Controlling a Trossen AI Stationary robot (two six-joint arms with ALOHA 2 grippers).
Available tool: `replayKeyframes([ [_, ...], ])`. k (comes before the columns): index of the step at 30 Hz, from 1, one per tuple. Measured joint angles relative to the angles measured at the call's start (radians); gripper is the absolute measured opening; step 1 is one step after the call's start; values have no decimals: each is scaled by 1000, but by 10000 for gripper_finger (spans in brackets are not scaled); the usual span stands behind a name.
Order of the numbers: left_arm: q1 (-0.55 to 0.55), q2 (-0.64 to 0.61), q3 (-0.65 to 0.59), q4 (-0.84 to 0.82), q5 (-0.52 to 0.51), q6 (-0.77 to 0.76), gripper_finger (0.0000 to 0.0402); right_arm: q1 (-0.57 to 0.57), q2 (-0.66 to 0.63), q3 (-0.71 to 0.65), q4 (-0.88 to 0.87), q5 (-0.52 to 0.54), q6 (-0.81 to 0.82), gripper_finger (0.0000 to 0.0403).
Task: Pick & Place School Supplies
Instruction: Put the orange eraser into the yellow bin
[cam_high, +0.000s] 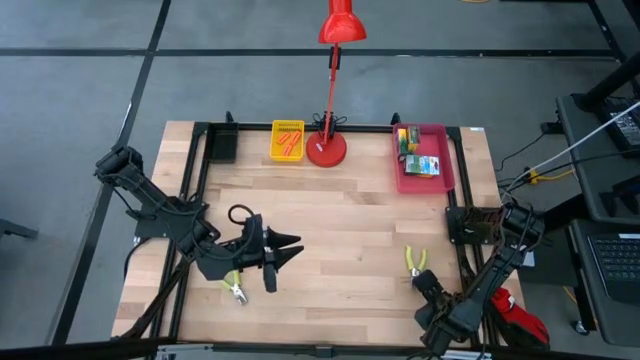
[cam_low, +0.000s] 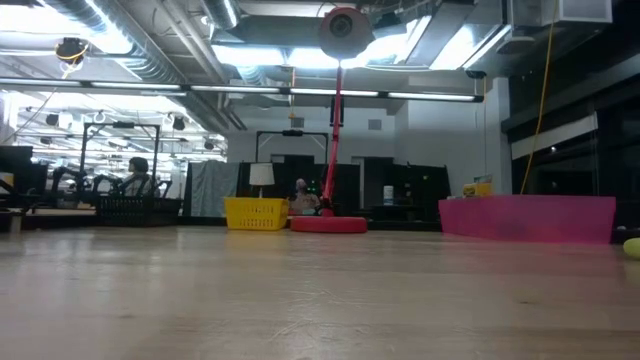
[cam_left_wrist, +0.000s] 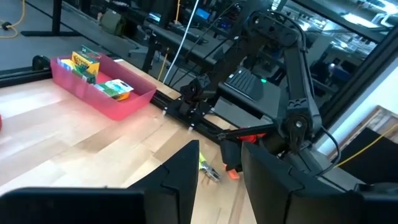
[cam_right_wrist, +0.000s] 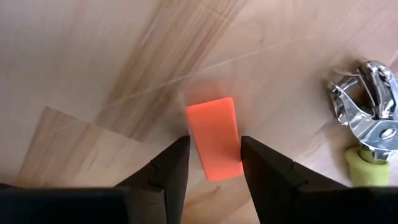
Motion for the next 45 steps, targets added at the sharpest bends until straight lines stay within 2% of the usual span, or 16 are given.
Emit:
replayKeyframes([
  [4,0,0,0,15,0,6,114,-8,0,-1,3,-1,15,141],
  [11,-5,0,0,18,-1,11,106,-21,-17,4,32,-25,83,85],
  [15,-5,0,0,15,-3,17,102,-27,-26,55,68,-7,110,81],
  [22,-4,0,0,-24,-29,3,92,-69,-26,217,38,116,178,93],
  [27,2,16,0,-94,-30,-62,84,-150,-27,346,-17,264,196,90],
  [34,2,94,0,-47,-21,-111,82,-343,-27,469,-160,413,64,90],
  [39,45,153,0,-36,-21,-364,81,-479,-28,524,-185,431,-103,89],
  [42,98,186,0,-19,78,-485,81,-534,-28,573,-185,447,-206,89],
  [45,148,205,0,-8,166,-532,81,-577,-28,632,-191,463,-292,89],
])
